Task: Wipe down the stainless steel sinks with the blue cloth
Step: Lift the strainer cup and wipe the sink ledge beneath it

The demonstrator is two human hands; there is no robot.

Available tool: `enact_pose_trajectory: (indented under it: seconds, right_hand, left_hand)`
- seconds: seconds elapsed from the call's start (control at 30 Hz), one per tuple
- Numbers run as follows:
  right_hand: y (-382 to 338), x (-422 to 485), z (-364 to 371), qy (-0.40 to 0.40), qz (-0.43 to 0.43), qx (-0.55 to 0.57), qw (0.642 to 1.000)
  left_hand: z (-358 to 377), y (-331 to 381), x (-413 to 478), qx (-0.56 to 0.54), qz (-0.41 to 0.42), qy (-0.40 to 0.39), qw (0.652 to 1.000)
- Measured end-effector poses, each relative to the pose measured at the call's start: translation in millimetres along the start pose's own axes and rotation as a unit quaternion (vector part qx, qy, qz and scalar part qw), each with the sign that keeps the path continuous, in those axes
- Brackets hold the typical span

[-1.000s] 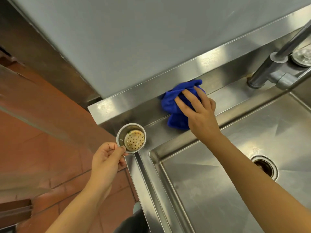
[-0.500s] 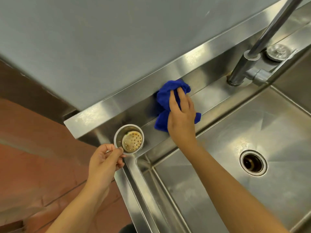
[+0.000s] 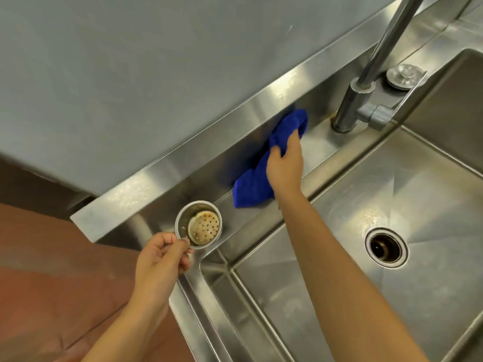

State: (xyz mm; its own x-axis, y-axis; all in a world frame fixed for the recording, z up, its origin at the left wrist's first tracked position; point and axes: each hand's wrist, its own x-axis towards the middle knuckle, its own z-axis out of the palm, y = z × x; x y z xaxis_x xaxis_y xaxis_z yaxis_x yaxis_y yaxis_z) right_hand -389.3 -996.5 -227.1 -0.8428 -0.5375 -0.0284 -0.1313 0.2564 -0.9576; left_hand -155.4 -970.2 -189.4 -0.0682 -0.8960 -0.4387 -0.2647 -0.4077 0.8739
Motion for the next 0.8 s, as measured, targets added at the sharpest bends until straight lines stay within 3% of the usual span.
enact_pose_trajectory:
  seconds: [0.07, 0.17, 0.3, 0.5, 0.6, 0.7, 0.8]
  right_hand:
    - [0, -32, 10, -0.045, -0.060, -0.012, 0.997]
    - [1, -50, 12, -0.099, -0.070, -0.025, 0.992]
    - [-4, -6, -8, -0.042, -0.053, -0.012, 0.998]
    - [-2, 73, -47, -0.024, 0.061, 0.004, 0.998]
    - [-3, 48, -32, -0.021, 0.040, 0.002, 0.999]
    - [1, 4, -14, -0.081, -0.013, -0.005, 0.997]
    - [9, 23, -18, -0.089, 0.009, -0.012, 0.996]
  left_hand:
    - [3, 0, 1, 0.001, -0.005, -0.007, 1.000]
    - [9, -2, 5, 0.010, -0.006, -0.009, 1.000]
    - [14, -3, 9, 0.010, -0.003, -0.013, 1.000]
    - [17, -6, 13, 0.014, -0.005, -0.015, 1.000]
    - [18, -7, 14, 0.017, -0.006, -0.015, 1.000]
    - [20, -7, 15, 0.032, -0.008, -0.015, 0.999]
    - [22, -8, 19, 0.047, -0.007, -0.010, 0.999]
